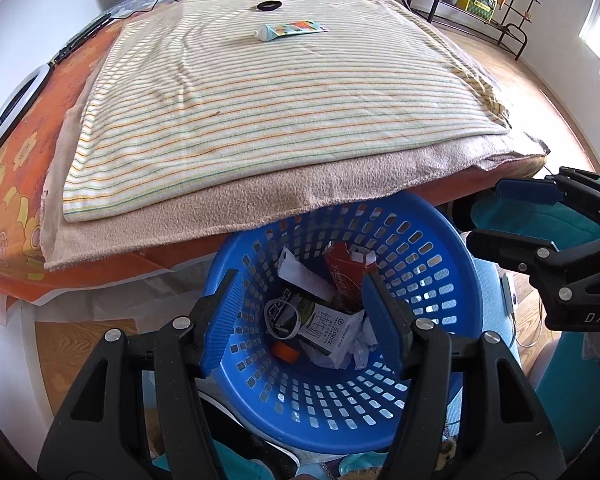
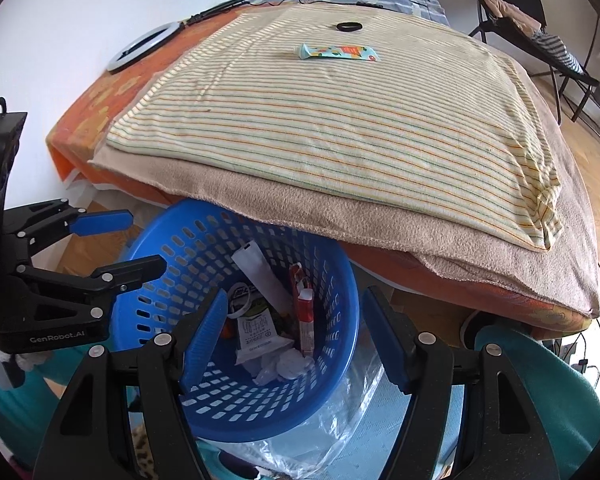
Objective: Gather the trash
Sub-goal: 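Move both tools back over the towel toward the fruit-print tube and hair tie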
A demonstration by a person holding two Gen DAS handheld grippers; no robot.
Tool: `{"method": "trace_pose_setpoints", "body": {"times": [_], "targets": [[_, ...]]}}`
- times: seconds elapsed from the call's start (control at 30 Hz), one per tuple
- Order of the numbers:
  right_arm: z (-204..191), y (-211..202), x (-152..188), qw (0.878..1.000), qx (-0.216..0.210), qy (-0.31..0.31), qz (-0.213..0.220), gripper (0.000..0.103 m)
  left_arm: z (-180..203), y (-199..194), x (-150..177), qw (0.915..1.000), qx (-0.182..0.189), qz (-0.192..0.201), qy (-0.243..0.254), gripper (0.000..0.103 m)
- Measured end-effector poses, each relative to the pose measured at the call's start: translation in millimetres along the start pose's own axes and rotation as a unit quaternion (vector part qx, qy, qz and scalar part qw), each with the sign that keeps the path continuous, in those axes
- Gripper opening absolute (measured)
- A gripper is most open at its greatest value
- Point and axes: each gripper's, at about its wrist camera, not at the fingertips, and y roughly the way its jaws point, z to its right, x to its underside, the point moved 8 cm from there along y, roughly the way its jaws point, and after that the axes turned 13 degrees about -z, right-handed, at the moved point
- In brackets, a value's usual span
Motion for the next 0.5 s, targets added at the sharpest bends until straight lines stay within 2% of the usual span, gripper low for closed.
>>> {"method": "trace_pose_setpoints", "body": {"times": [0.13,0.37,0.5], "targets": [[10.3,-9.6,-11.8,1.000,0.009,0.009,0.021,0.069,-4.6,-14.8,-22.1,0.9998,0.008,0.016,-0.005,0.063],[34.8,-32.6,-45.4,0.998,0.009,0.019,0.067,0.069,-13.7,-35.7,-71.6,0.9988,-0.003,0.046,0.013,0.063],[51.8,-45.5,-66.8,0.996,0.015,0.027,0.085,0.069,-13.0,-39.2,-106.6,0.9981,0.010,0.054,0.029,0.063]]}}
